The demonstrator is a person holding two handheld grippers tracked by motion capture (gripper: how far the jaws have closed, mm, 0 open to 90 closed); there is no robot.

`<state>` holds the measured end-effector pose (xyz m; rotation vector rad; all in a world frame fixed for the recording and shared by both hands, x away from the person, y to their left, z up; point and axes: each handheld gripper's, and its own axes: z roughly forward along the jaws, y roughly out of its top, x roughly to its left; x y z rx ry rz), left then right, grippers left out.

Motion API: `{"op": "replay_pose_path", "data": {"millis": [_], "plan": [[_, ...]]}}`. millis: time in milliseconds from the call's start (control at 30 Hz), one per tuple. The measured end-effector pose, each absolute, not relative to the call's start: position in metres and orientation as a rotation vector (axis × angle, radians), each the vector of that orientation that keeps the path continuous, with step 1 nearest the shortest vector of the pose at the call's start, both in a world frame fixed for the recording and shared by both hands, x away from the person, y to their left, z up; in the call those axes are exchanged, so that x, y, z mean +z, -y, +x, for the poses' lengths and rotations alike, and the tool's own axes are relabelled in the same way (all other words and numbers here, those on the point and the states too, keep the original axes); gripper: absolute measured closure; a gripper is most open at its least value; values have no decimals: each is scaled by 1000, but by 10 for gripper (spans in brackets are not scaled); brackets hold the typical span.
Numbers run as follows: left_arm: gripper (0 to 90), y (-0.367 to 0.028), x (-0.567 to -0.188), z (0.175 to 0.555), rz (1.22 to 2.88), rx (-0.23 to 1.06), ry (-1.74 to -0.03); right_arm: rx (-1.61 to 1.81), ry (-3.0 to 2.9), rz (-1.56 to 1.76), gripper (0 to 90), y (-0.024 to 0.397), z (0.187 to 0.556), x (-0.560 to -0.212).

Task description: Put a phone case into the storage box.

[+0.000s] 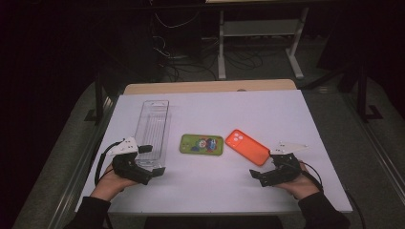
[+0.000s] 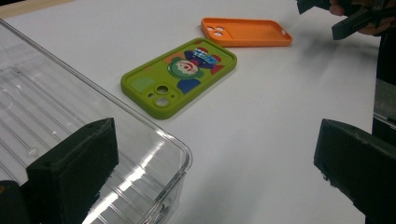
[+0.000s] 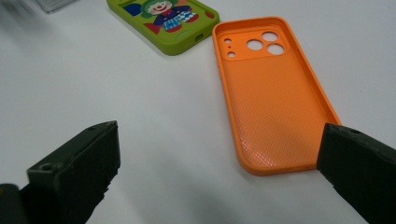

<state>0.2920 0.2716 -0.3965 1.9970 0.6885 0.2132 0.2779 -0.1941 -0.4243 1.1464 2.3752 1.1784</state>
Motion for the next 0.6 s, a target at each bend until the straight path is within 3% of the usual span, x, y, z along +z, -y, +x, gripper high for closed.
{"op": "replay_pose_path", "data": {"millis": [600], "plan": [[0,-271,-396,292,1999,206,-684,1116,-2461,1101,0,182,291,-405]]}}
